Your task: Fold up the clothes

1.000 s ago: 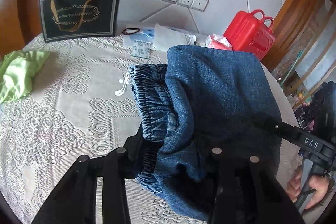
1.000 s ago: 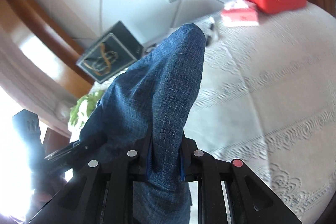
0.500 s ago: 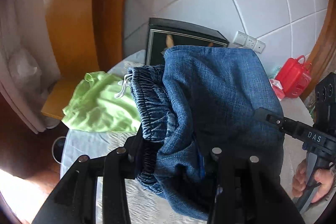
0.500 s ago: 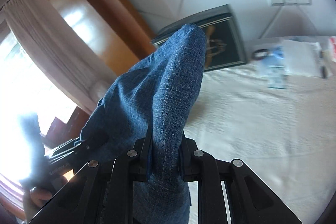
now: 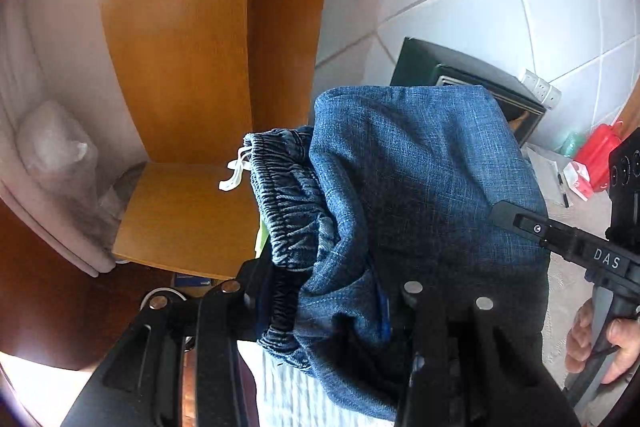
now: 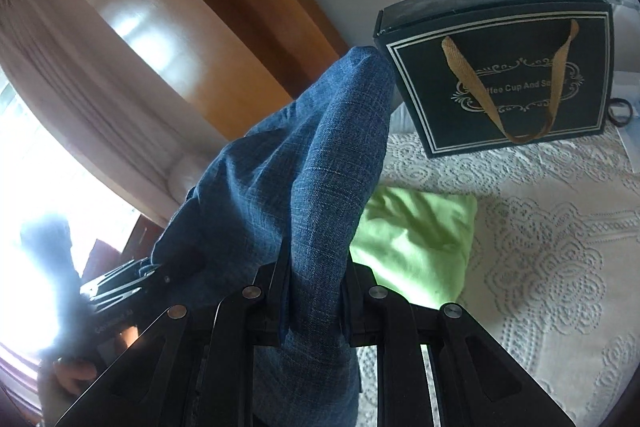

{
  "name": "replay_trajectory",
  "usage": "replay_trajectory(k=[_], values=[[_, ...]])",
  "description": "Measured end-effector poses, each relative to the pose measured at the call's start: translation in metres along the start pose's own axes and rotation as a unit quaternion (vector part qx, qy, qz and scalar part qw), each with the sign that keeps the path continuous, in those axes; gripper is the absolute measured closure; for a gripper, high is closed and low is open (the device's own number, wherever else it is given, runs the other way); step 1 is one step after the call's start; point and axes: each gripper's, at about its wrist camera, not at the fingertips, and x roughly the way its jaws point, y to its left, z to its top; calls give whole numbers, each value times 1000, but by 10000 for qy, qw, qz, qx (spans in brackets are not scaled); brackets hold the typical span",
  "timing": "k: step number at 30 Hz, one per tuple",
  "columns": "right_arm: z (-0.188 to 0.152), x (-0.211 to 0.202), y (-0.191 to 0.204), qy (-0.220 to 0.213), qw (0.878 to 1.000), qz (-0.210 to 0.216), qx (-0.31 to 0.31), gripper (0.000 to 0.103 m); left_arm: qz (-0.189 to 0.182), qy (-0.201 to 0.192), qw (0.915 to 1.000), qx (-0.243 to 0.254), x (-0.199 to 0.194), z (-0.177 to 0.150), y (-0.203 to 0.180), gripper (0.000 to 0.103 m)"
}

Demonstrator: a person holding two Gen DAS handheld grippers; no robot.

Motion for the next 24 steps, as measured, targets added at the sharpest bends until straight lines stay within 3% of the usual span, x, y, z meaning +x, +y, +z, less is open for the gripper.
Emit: replay_trajectory(k=[2,4,6,8,13,20,24], values=[[1,21,-2,120,9998,-172,-13,82,183,167,9997,61,27,-3,10,49],[0,49,-10,366,9970,-645,-214,66,564,565,9965,228,57,-13,16,35],[-6,70,-18,620,9910,-1133,-356,20,565,815,9948,241,77,-24,20,31],[-12,83,-26,817,9865,-1359,-409,8,498,797,9954,184,80,-30,20,23],[-22,94,-34,1037,9831,-1465,-361,2,435,696,9966,89,67,-36,16,21],[-34,51,-17,729,9857,-1397,-598,1,222,789,9965,-148,35,-33,3,21],[-45,35,-11,727,9827,-1523,-757,1,418,768,9959,-219,23,-33,-8,21]])
